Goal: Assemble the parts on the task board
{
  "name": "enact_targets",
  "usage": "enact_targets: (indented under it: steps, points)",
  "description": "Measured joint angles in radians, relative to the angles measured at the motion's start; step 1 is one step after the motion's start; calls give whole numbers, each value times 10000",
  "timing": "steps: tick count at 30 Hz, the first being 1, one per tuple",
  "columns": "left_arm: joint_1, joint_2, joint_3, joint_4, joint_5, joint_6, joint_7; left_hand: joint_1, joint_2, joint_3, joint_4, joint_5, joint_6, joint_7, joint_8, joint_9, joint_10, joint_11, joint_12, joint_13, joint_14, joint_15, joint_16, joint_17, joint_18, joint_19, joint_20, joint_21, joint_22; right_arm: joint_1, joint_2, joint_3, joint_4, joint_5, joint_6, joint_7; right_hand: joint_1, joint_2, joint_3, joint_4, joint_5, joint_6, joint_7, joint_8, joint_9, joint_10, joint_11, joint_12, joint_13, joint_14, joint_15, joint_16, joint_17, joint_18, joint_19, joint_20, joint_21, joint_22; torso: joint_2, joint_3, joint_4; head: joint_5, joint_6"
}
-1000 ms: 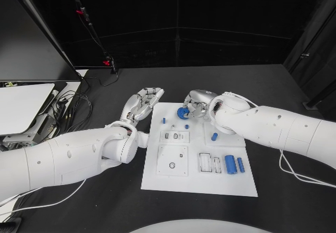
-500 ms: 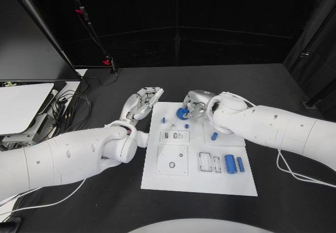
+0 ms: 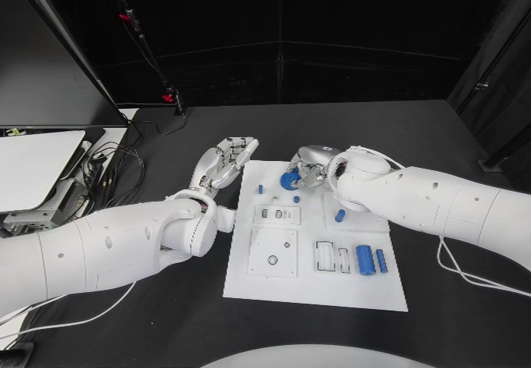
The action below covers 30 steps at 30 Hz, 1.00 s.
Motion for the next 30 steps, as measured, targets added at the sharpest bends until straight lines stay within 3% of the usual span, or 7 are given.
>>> enact_targets:
  steps: [3,10,18,26,30]
  points:
    - [0,3,0,-6,0,0,0,0,0,0,0,0,0,0,0,0,0,0,0,0,0,0,0,0,0,0,0,0,0,-1,-4,-3,0,-22,92,-6,-33,10,-70,11,-384,-343,-107,-187,-2,0,-151,0,0,-4,-109,0,0,-1,-23,-85,0,0,-2,2,0,0,-1]
    - [0,8,-1,-22,0,1,0,-39,38,0,0,0,0,0,0,0,0,0,0,0,0,0,0,0,0,0,0,0,0,-10,-34,1,29,-27,169,72,-29,11,-153,-71,-439,-1351,-467,-371,-57,-1,-358,0,0,19,-271,0,0,-1,11,-267,0,0,-4,3,0,2,15]
    - [0,17,-3,-53,0,1,0,2,79,0,0,0,0,0,0,0,0,0,0,0,0,0,0,0,0,0,0,0,0,-63,-243,-18,253,110,-9,446,81,-98,-222,-141,-456,-2576,-712,-420,-130,-14,-486,0,1,10,-382,0,-1,-1,-19,-371,0,7,-4,4,0,-38,54]
    - [0,21,-4,-77,0,2,0,2,79,0,0,0,0,0,0,0,0,0,0,0,0,0,0,0,0,0,0,0,0,-86,-803,-29,762,1418,-1054,1609,-31,-229,-472,2,-614,-3504,-912,-437,-177,-17,-625,0,1,-2,-463,0,-1,-1,-9,-497,0,7,-5,5,5,-63,85]
    - [0,23,-7,-85,0,3,1,2,78,0,0,0,0,0,0,0,0,0,0,0,0,0,0,0,0,0,0,0,0,-75,-1402,-23,1412,2617,-1830,2415,-55,-253,-614,144,-624,-3236,-803,-433,-152,18,-660,0,0,31,-503,0,0,-1,-24,-512,0,6,-7,2,5,-75,98]
